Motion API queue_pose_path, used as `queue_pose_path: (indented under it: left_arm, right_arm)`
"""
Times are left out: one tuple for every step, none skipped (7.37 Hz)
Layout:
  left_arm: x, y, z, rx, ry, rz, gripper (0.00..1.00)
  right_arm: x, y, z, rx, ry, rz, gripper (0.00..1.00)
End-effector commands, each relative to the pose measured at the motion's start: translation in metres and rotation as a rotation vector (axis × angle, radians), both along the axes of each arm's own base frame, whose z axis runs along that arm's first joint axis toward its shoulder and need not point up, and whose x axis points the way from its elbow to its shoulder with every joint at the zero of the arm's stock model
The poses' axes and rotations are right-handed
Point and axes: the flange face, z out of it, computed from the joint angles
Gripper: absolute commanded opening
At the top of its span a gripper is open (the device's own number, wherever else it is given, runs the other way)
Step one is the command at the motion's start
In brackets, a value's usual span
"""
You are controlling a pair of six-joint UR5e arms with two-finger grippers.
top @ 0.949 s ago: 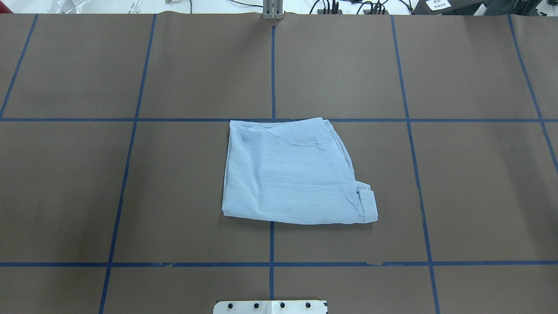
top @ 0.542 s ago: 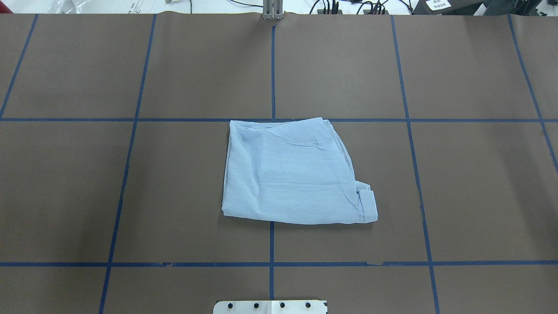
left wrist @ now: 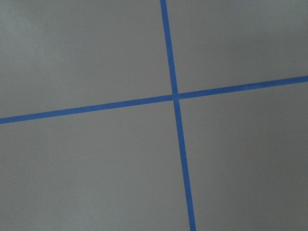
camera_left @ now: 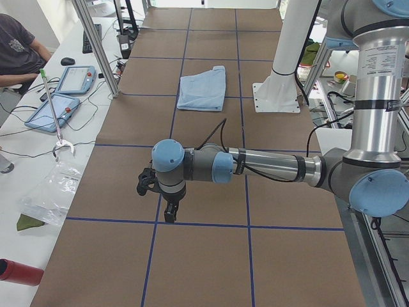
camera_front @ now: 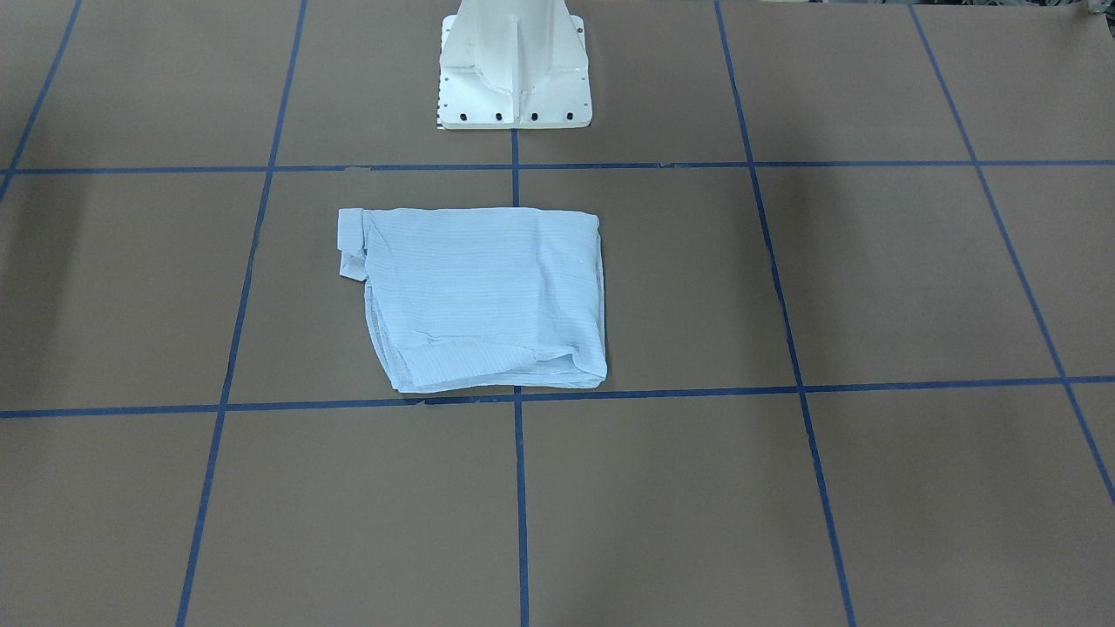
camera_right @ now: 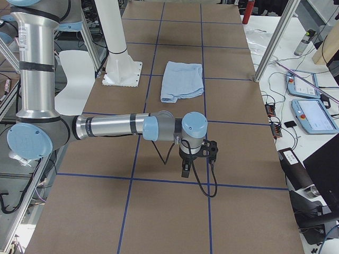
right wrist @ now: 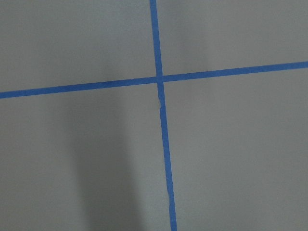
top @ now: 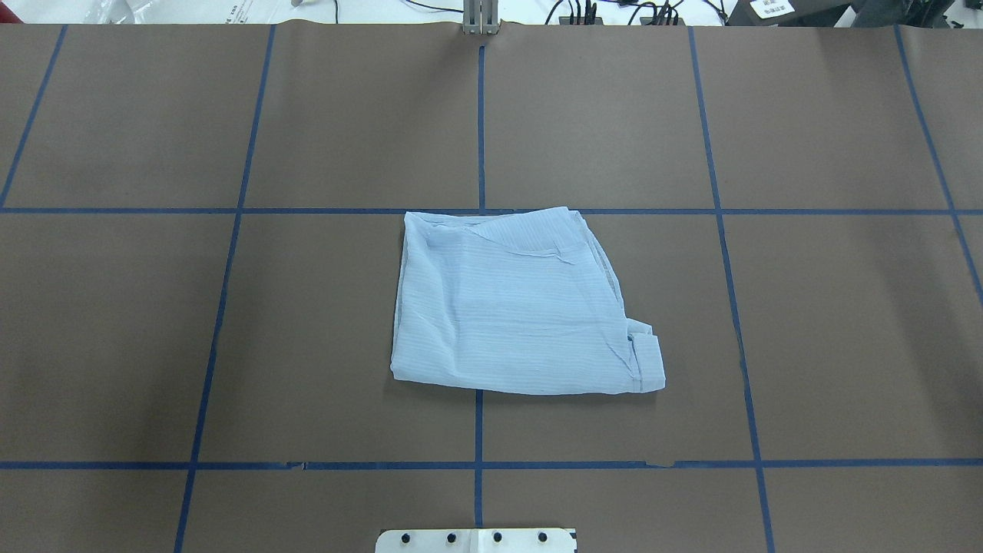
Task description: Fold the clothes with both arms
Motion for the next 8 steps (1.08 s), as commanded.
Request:
queue_pose_path:
  left_arm:
    - [0.0007,0.0001,0.0001,-0.002,0.01,0.001,1.0]
    - [0.0007,0.0001,-0.0006,-0.001,0.01,-0.001,1.0]
    - [0.0007,0.0001,-0.0006,-0.001,0.01,-0.001,1.0]
    - [0.0005,0.0,-0.0004,-0.001,0.007,-0.001,1.0]
    - [0.0005,0.0,-0.0004,-0.001,0.007,-0.001,1.0]
    - [0.0005,0.0,-0.0004,-0.001,0.007,-0.001,1.0]
    - [0.0005,0.0,-0.0011,-0.001,0.007,-0.002,1.0]
    - [0.0006,0.0,-0.0012,-0.002,0.009,-0.003,1.0]
  right_arm:
    - [0.0005,0.0,-0.0002,0.002,0.001,0.0,1.0]
    - [0.0005,0.0,-0.0002,0.003,0.001,-0.001,1.0]
    - [0.0007,0.0,-0.0008,0.004,0.004,-0.001,1.0]
    - [0.0008,0.0,-0.0007,0.003,0.006,0.0,1.0]
    - [0.0009,0.0,-0.0005,0.004,0.008,-0.001,1.0]
    - [0.0012,-0.0008,-0.0018,0.006,0.011,0.0,1.0]
    - [0.0013,-0.0008,-0.0017,0.007,0.012,-0.001,1.0]
    - [0.0013,-0.0008,-0.0017,0.006,0.012,0.0,1.0]
